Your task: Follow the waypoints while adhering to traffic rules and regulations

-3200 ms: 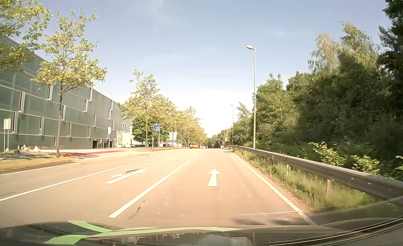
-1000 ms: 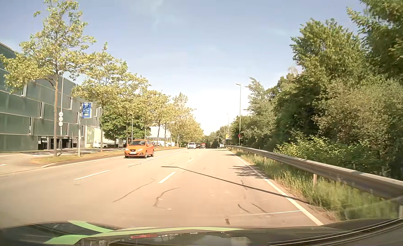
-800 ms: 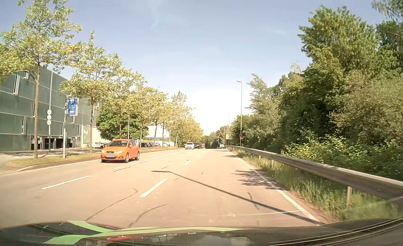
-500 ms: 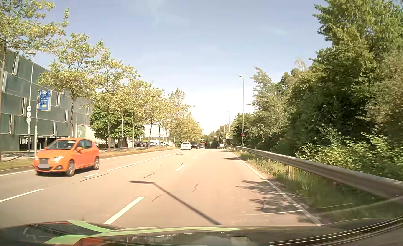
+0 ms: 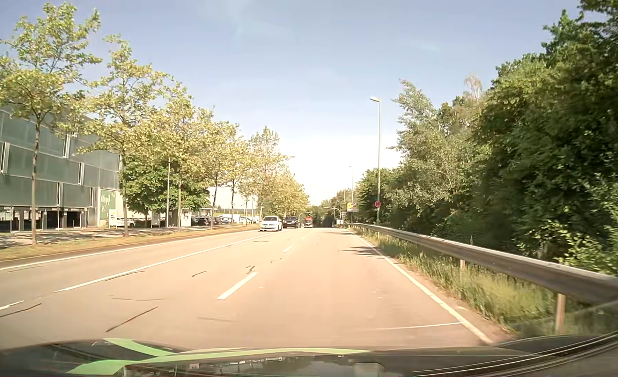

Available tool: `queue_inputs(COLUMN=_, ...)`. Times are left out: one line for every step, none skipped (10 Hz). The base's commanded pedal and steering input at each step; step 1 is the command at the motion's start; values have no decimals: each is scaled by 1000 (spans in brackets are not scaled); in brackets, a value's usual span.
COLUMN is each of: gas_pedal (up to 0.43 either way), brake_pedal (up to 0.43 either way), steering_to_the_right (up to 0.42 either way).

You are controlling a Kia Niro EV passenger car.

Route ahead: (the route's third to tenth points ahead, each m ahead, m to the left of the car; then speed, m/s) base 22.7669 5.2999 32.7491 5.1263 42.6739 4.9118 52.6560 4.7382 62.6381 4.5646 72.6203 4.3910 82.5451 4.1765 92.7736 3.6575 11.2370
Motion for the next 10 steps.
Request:
queue_inputs(gas_pedal=157, brake_pedal=0, steering_to_the_right=0)
queue_inputs(gas_pedal=157, brake_pedal=0, steering_to_the_right=0)
queue_inputs(gas_pedal=157, brake_pedal=0, steering_to_the_right=0)
queue_inputs(gas_pedal=157, brake_pedal=0, steering_to_the_right=0)
queue_inputs(gas_pedal=157, brake_pedal=0, steering_to_the_right=0)
queue_inputs(gas_pedal=157, brake_pedal=0, steering_to_the_right=0)
queue_inputs(gas_pedal=157, brake_pedal=0, steering_to_the_right=0)
queue_inputs(gas_pedal=157, brake_pedal=0, steering_to_the_right=0)
queue_inputs(gas_pedal=157, brake_pedal=0, steering_to_the_right=0)
queue_inputs(gas_pedal=157, brake_pedal=0, steering_to_the_right=0)
